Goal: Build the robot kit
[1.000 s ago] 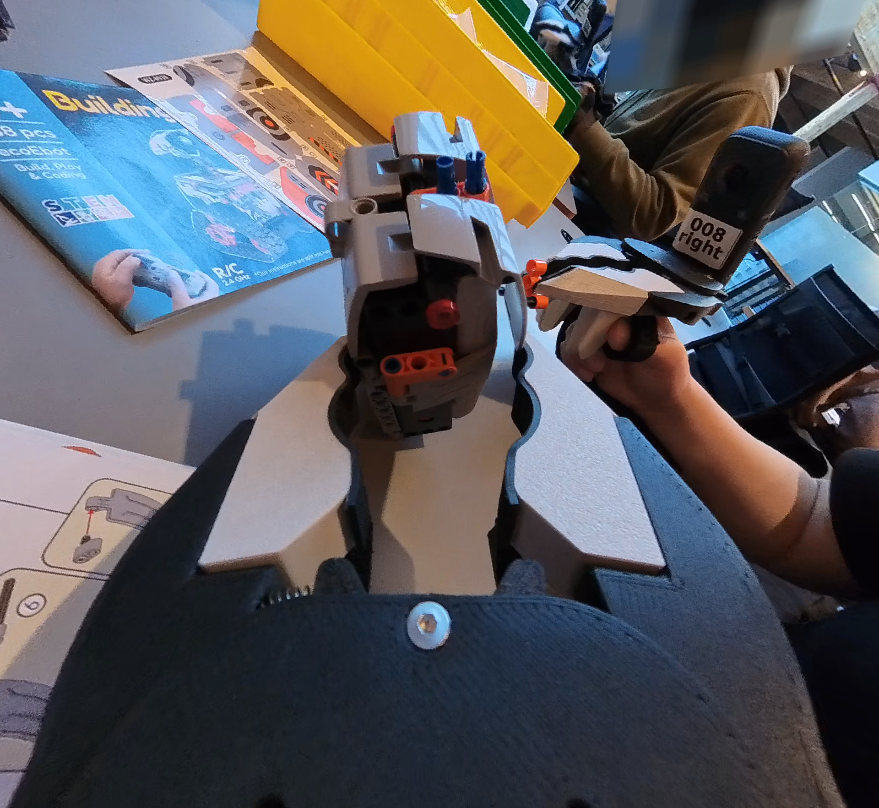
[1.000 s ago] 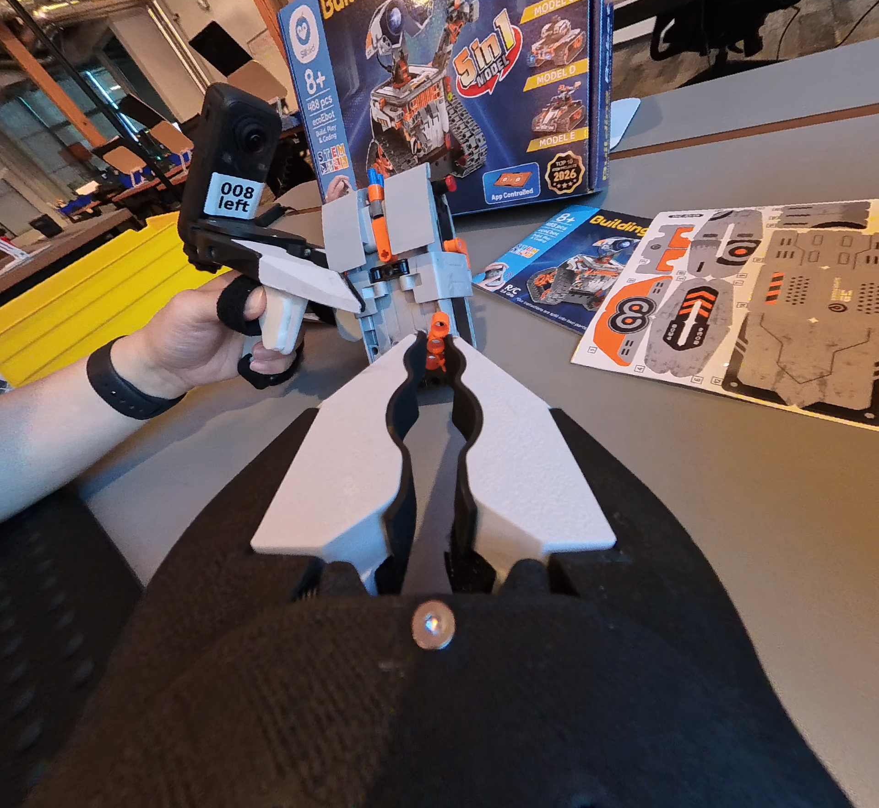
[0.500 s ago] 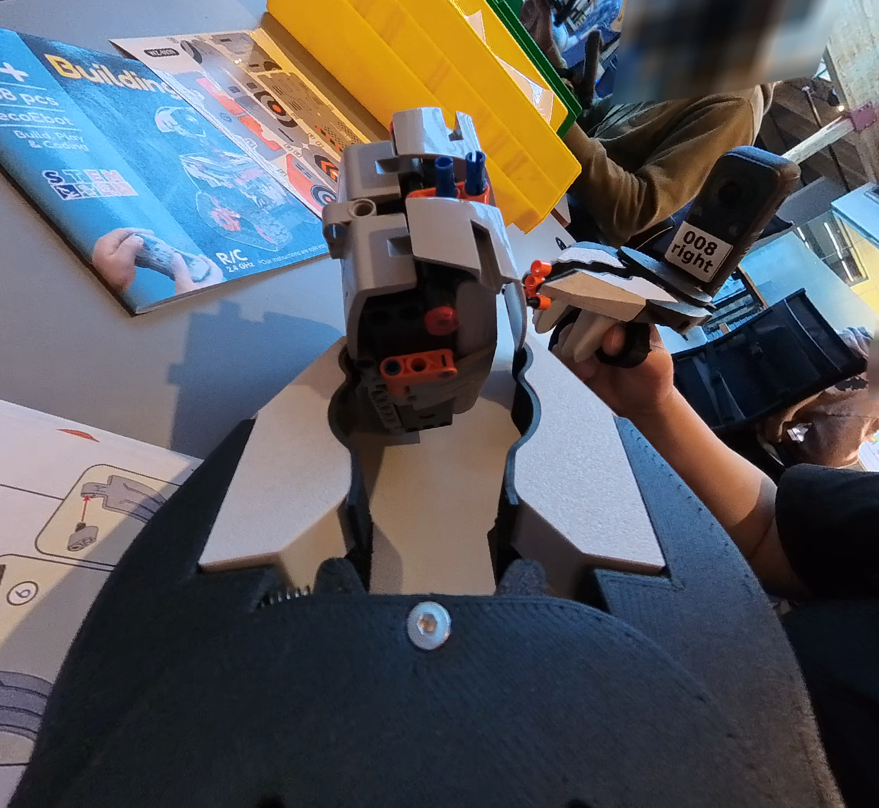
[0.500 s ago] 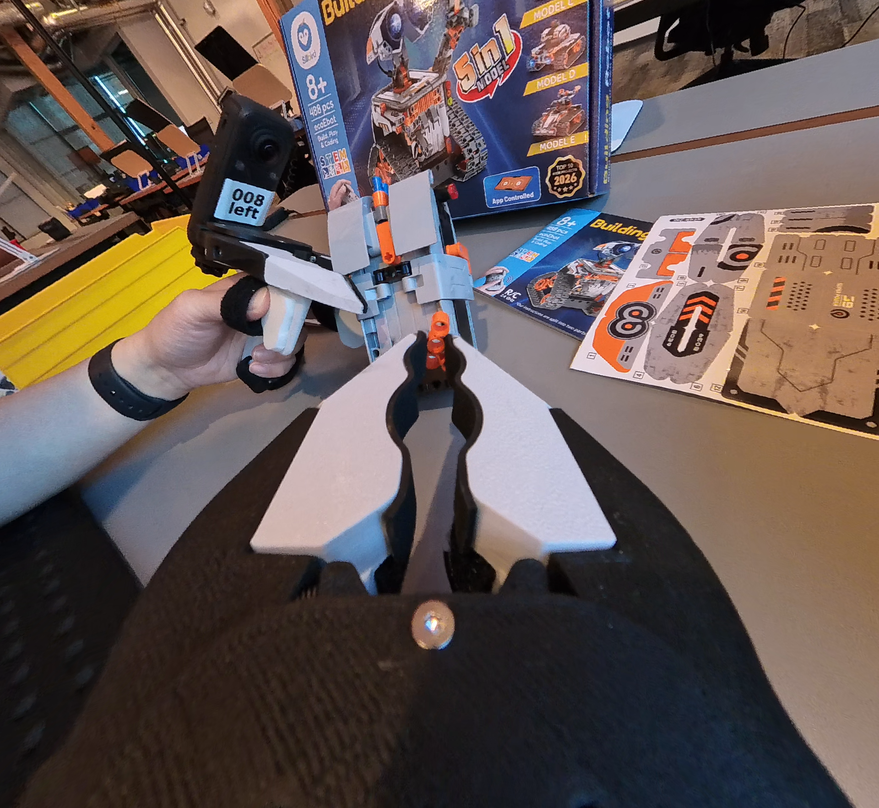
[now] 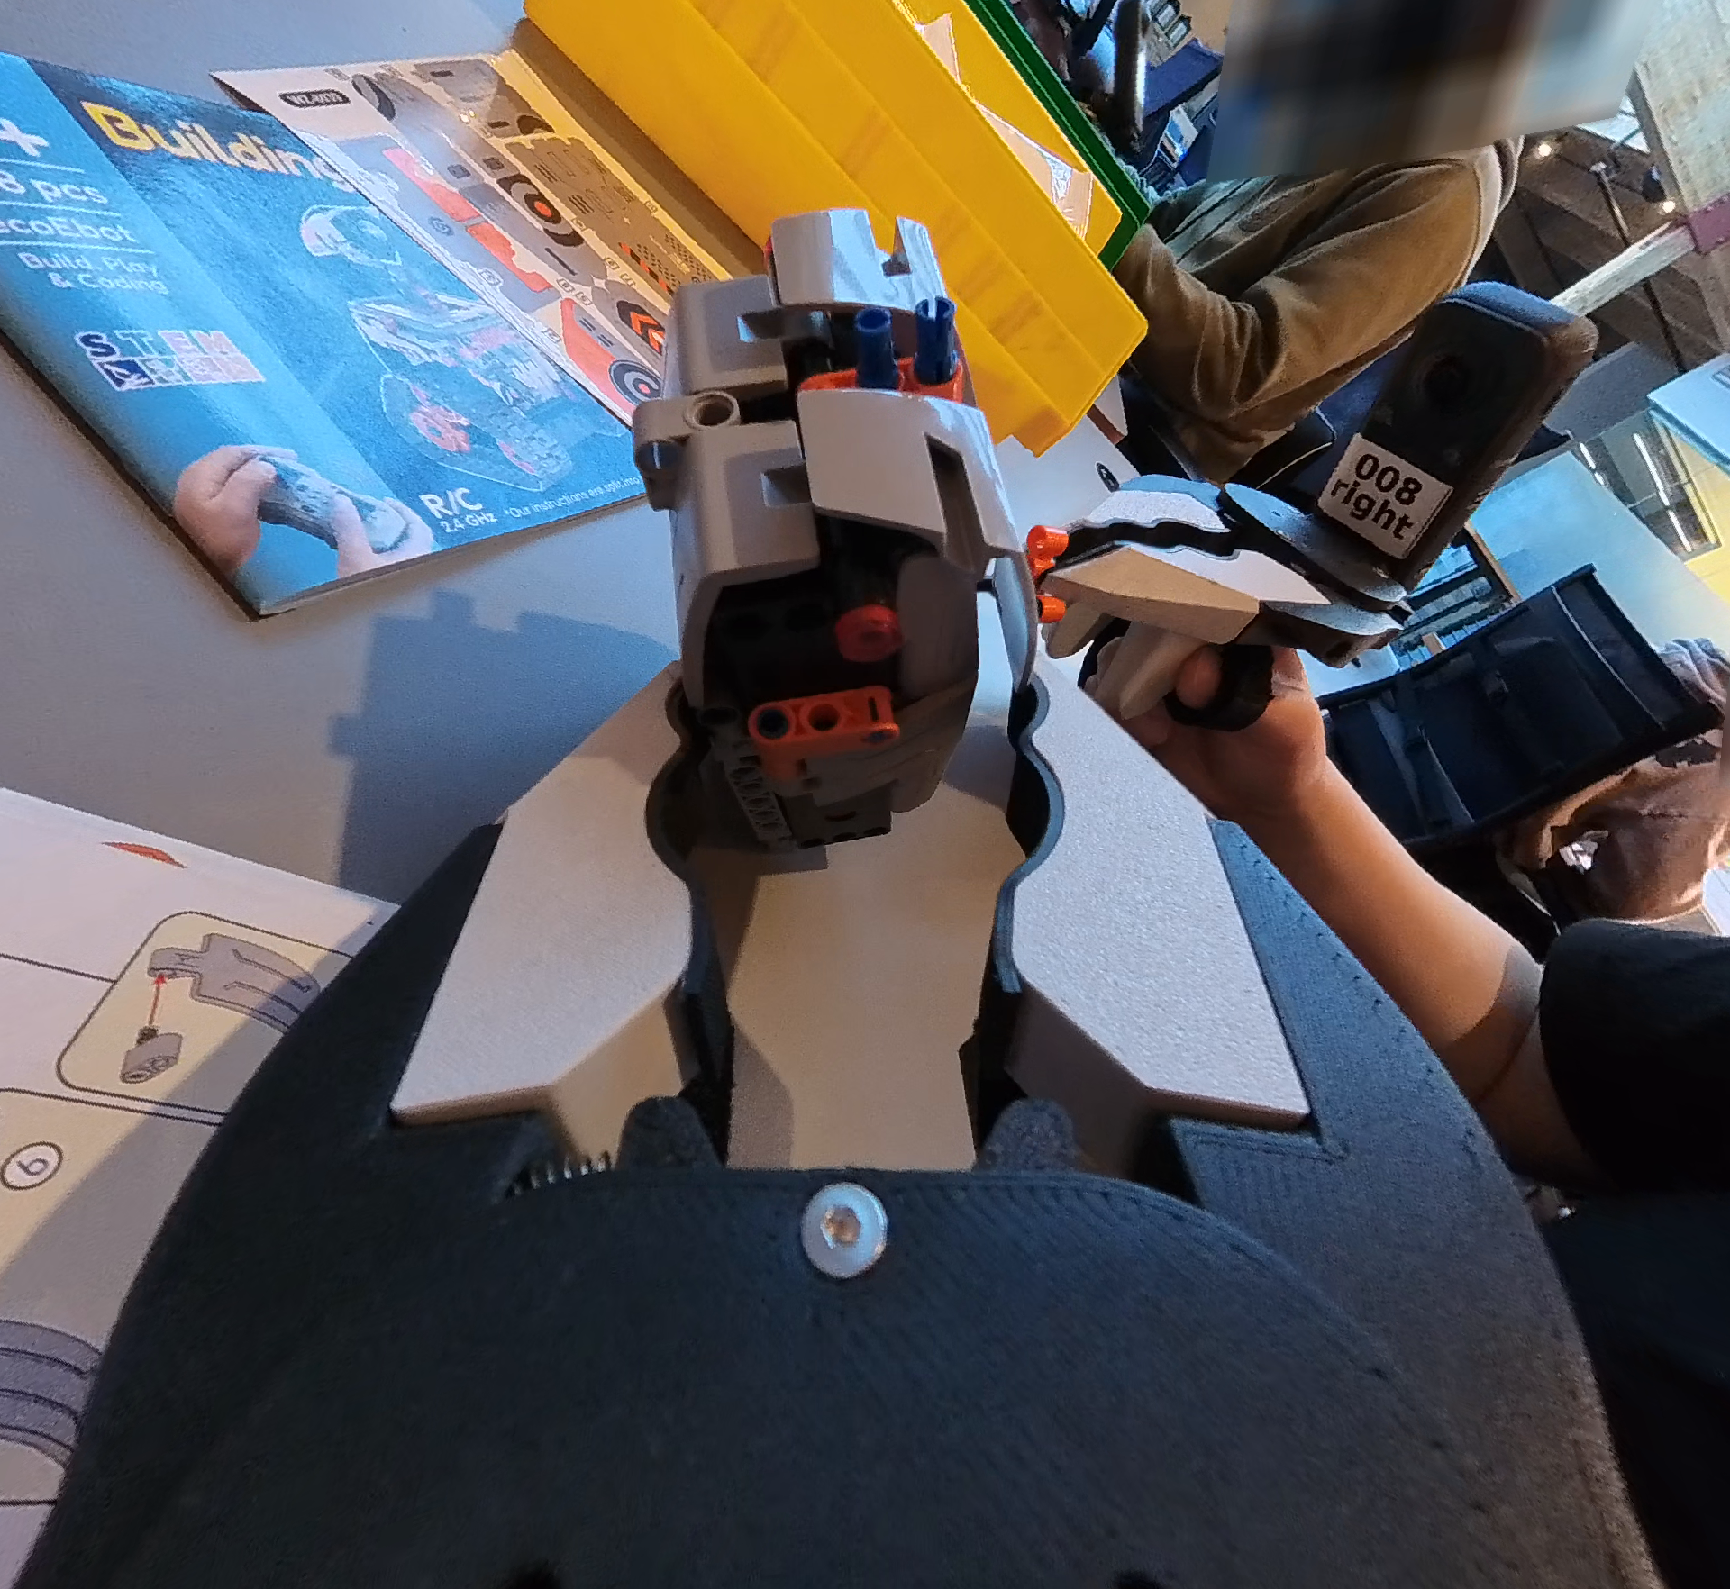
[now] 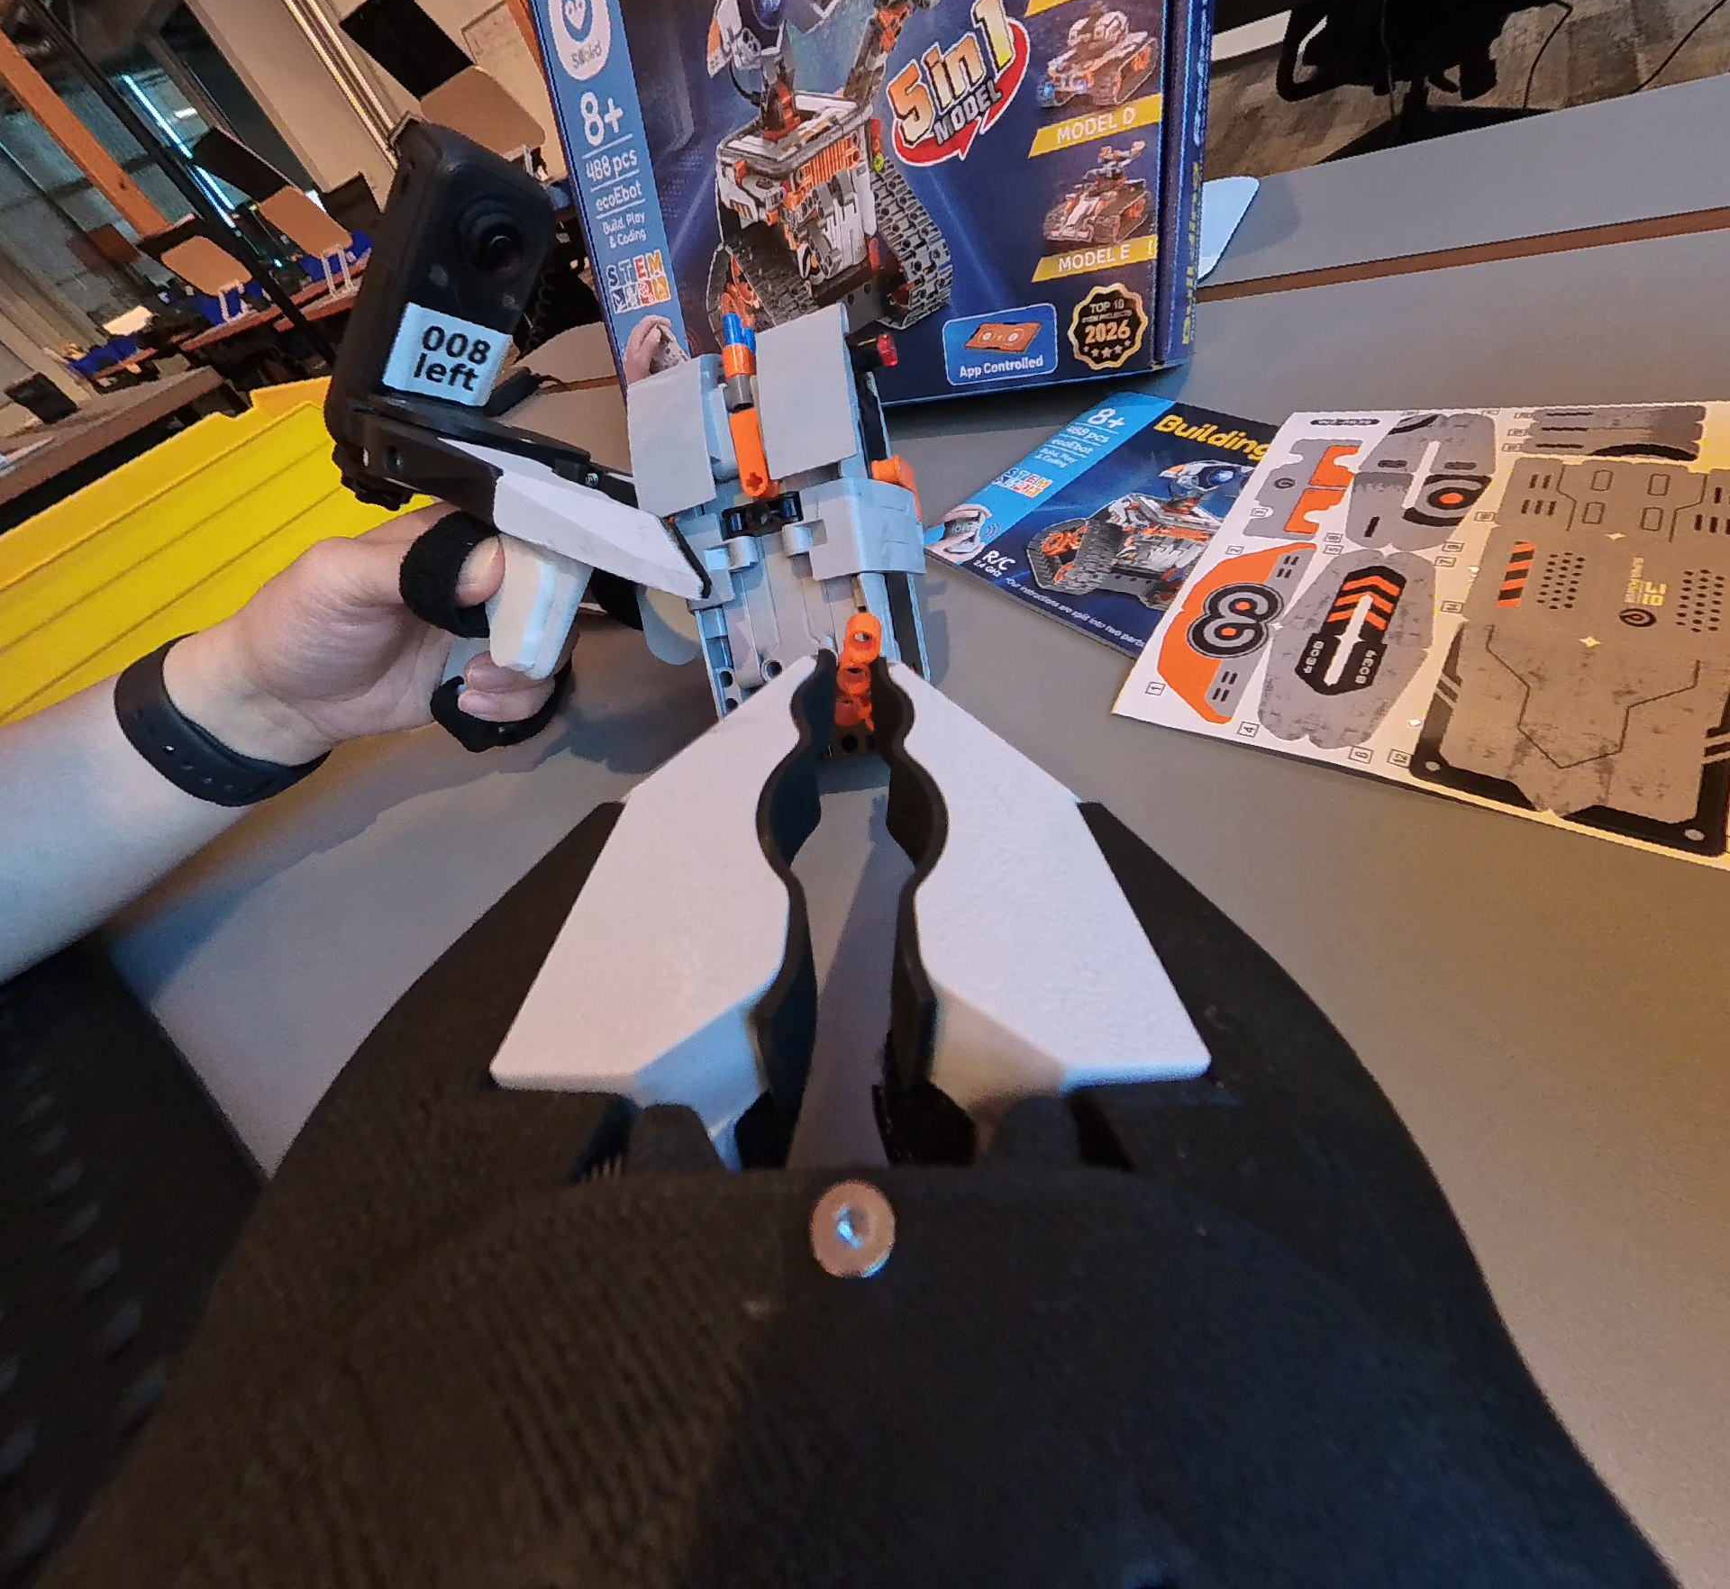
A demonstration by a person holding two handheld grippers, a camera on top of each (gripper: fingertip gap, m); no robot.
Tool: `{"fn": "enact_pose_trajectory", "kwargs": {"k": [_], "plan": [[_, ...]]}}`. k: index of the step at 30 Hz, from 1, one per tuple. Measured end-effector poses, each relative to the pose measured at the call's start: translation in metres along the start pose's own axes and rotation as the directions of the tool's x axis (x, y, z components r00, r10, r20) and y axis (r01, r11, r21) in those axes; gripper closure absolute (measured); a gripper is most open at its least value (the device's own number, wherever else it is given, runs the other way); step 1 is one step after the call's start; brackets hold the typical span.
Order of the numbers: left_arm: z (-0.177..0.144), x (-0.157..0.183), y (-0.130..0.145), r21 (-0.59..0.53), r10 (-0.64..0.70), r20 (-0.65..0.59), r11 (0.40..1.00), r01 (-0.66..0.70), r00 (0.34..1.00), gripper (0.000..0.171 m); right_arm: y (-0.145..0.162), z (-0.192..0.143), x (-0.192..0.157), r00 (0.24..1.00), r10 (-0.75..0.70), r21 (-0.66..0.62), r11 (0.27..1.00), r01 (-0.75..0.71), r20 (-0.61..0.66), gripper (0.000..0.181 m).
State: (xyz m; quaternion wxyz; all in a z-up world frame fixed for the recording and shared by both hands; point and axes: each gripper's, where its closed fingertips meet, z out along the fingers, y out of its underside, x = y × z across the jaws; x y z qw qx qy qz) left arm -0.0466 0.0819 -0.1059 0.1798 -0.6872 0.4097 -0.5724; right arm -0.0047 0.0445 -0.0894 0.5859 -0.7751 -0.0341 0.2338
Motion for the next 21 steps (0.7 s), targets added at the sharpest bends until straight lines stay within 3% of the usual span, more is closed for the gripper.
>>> {"fn": "enact_pose_trajectory", "kwargs": {"k": [21], "plan": [[0.0005, 0.0000, 0.0001, -0.003, -0.006, -0.005, 1.000, 0.006, 1.000, 0.110, 0.0054, 0.0019, 0.0037, 1.000, 0.030, -0.029, 0.999, -0.030, -0.004, 0.177]]}}
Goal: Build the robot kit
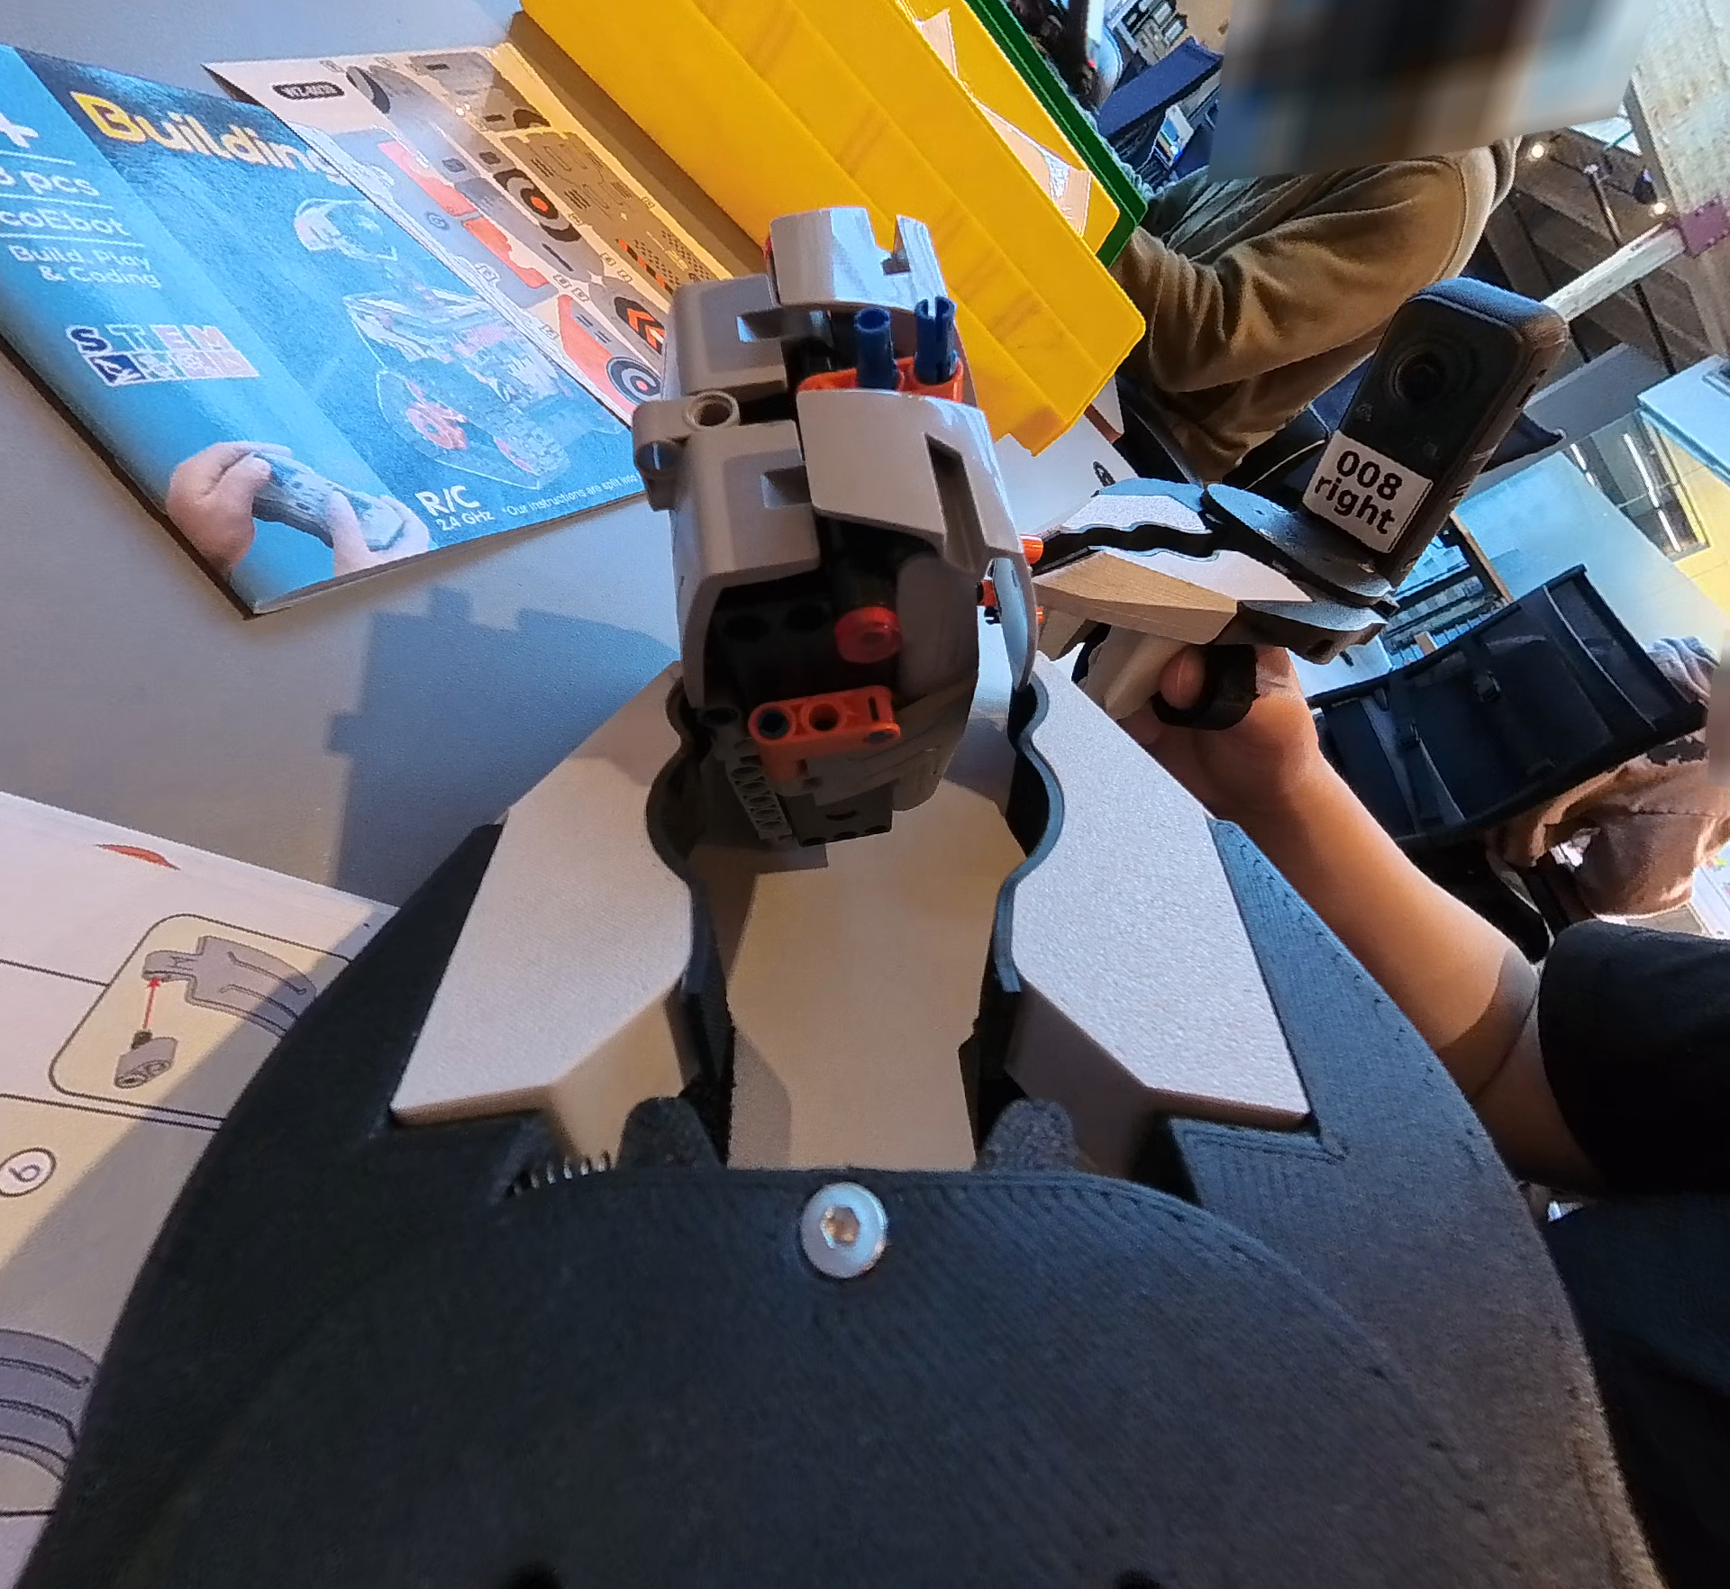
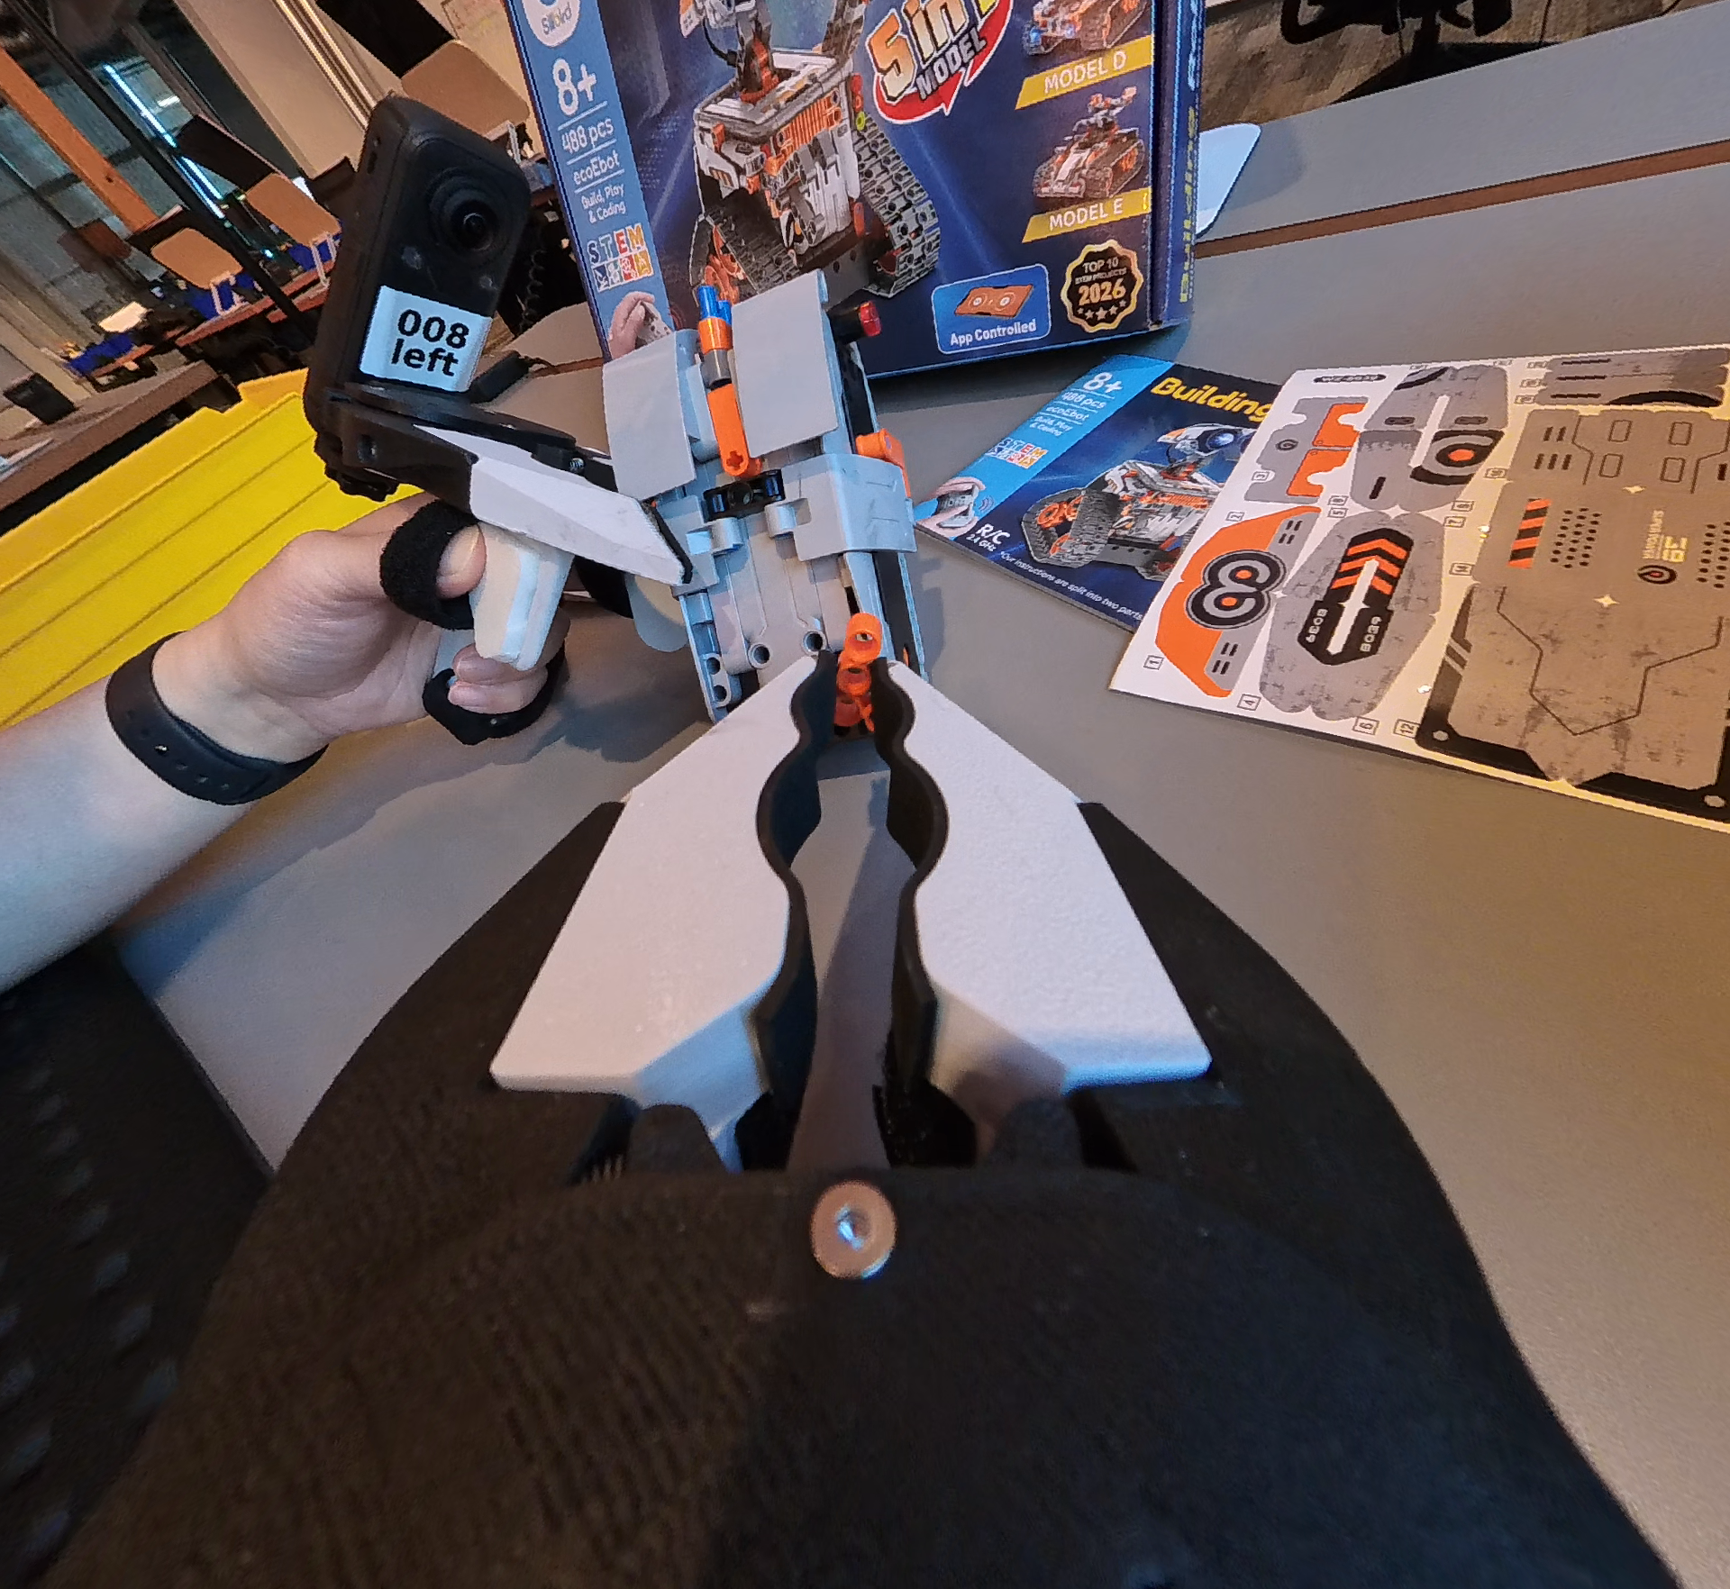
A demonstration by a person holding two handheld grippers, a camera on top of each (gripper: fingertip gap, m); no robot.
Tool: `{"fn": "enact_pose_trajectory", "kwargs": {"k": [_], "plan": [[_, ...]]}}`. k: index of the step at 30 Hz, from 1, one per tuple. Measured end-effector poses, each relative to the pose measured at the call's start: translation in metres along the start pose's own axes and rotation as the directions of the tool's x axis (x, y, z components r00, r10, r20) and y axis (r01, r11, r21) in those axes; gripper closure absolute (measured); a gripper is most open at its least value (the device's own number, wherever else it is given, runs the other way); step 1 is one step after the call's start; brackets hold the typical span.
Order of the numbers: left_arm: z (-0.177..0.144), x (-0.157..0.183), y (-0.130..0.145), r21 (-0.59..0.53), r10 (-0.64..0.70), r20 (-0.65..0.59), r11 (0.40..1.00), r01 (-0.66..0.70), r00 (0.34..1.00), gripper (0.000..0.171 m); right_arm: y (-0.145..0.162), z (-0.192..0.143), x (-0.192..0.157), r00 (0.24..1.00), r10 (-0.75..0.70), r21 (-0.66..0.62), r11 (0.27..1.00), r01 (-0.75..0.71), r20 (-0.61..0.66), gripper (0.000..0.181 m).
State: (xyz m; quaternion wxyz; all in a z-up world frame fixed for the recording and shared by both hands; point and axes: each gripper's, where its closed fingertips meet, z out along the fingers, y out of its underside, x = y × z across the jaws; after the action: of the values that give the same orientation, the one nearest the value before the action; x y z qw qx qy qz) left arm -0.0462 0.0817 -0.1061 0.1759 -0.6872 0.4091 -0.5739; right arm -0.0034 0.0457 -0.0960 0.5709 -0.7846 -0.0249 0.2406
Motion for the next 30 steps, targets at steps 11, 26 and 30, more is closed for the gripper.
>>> {"fn": "enact_pose_trajectory", "kwargs": {"k": [11, 26, 30], "plan": [[0.000, -0.001, 0.000, 0.001, -0.012, -0.004, 1.000, 0.012, 1.000, 0.110, 0.002, 0.001, 0.001, 1.000, -0.009, -0.010, 1.000, 0.009, -0.010, 0.177], [0.000, -0.001, 0.000, 0.002, -0.018, -0.007, 1.000, 0.018, 1.000, 0.110, -0.002, 0.000, -0.003, 1.000, -0.011, 0.010, 1.000, 0.011, 0.013, 0.177], [0.000, -0.001, 0.000, 0.002, -0.018, -0.007, 1.000, 0.018, 1.000, 0.110, -0.012, -0.005, -0.020, 0.992, -0.005, 0.072, 0.997, -0.004, 0.125, 0.177]]}}
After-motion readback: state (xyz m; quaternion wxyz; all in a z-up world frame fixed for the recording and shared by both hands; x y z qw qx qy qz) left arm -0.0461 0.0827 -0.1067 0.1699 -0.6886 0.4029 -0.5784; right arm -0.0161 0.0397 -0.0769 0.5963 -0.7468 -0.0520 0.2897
